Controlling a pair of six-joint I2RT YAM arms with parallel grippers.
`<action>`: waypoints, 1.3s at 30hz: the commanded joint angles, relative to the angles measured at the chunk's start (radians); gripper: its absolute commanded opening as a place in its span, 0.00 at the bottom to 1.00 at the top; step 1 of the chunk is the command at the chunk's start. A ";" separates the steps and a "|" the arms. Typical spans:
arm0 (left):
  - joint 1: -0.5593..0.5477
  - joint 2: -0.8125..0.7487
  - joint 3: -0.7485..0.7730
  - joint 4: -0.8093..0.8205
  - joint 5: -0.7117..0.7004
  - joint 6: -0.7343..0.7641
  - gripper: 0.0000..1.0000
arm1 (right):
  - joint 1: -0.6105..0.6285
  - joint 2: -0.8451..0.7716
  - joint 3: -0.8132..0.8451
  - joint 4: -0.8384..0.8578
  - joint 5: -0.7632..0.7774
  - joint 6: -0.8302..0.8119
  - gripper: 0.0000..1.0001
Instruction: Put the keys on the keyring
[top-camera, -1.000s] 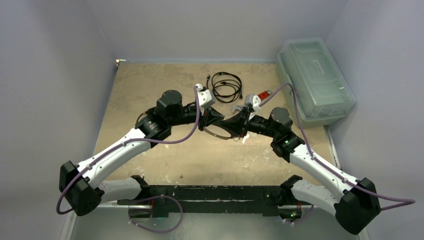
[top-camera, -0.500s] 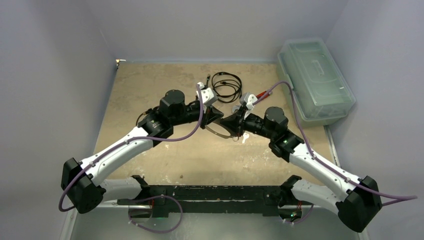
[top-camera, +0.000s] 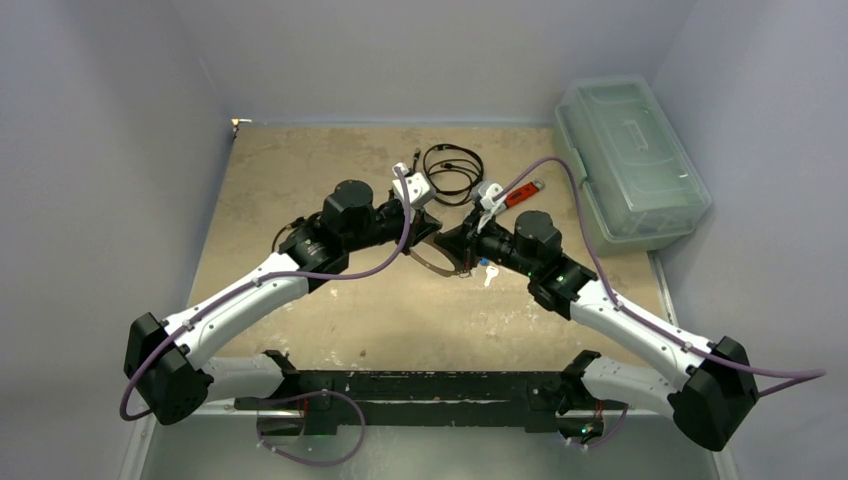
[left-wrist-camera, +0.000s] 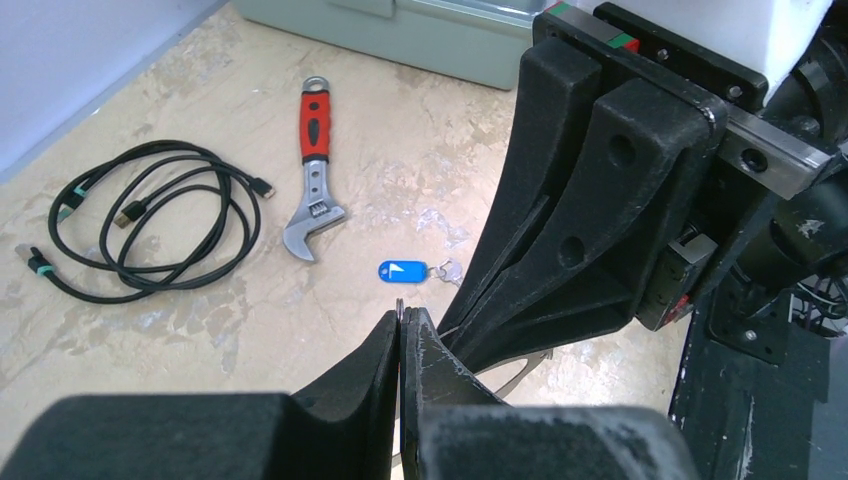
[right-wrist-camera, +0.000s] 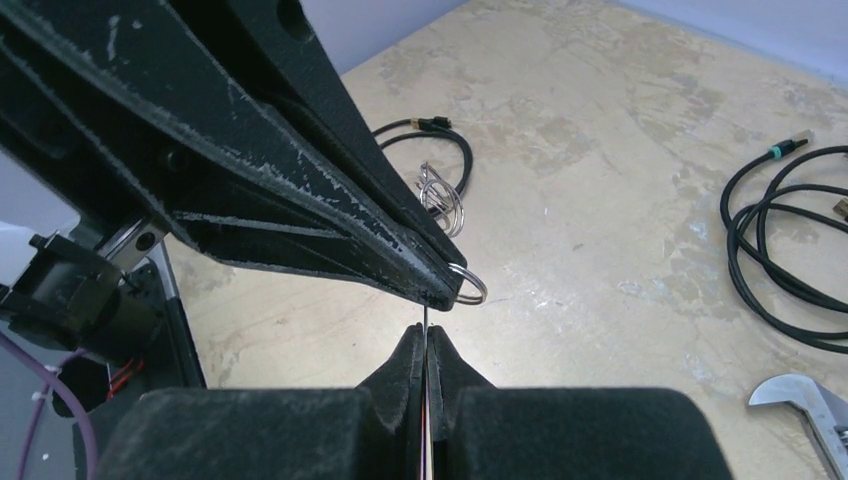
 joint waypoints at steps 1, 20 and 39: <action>0.005 -0.007 -0.014 0.023 -0.034 -0.012 0.00 | 0.004 0.020 0.060 0.025 0.049 0.053 0.00; 0.004 -0.010 -0.019 0.047 -0.043 -0.010 0.00 | 0.005 0.057 0.082 0.013 0.063 0.117 0.00; 0.004 0.008 0.090 -0.124 -0.028 0.026 0.00 | 0.005 0.051 0.118 -0.097 0.088 0.004 0.19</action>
